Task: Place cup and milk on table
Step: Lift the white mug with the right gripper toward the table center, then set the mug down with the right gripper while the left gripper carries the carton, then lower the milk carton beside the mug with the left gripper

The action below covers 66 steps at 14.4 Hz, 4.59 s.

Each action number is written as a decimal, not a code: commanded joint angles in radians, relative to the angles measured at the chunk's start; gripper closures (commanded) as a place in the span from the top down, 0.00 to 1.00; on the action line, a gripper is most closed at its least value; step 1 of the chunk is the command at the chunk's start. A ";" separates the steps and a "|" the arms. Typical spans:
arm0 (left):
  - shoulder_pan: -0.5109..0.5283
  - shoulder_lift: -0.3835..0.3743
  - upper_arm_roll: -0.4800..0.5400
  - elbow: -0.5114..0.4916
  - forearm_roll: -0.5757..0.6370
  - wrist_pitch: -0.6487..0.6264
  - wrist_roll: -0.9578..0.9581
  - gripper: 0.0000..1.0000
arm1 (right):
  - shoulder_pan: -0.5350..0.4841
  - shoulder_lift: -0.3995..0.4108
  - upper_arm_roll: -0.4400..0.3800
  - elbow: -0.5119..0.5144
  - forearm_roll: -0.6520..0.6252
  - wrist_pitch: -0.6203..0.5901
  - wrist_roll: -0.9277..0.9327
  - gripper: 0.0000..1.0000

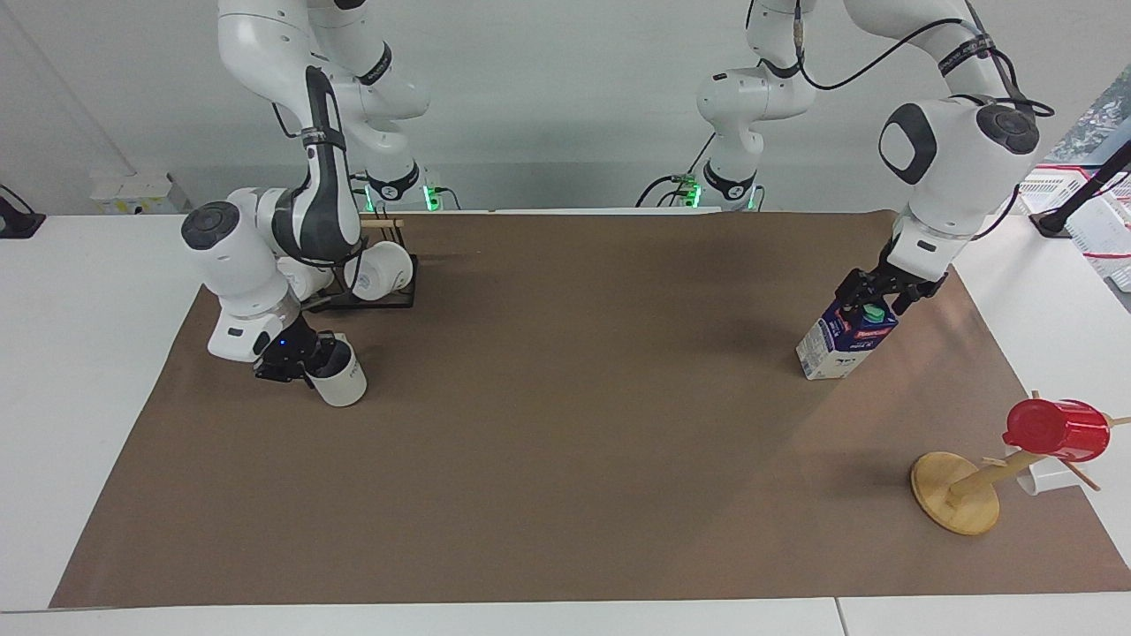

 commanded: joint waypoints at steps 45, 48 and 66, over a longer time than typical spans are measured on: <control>-0.592 0.249 -0.009 0.446 0.115 -0.222 -0.679 0.00 | 0.112 -0.224 -0.005 0.282 -0.062 -0.594 0.769 1.00; -0.648 0.275 -0.011 0.448 0.161 -0.173 -0.810 0.00 | 0.027 -0.247 -0.009 0.334 -0.062 -0.650 0.654 1.00; -0.748 0.298 -0.011 0.382 0.163 -0.082 -0.870 0.00 | 0.038 -0.167 0.007 0.594 -0.085 -0.864 0.569 1.00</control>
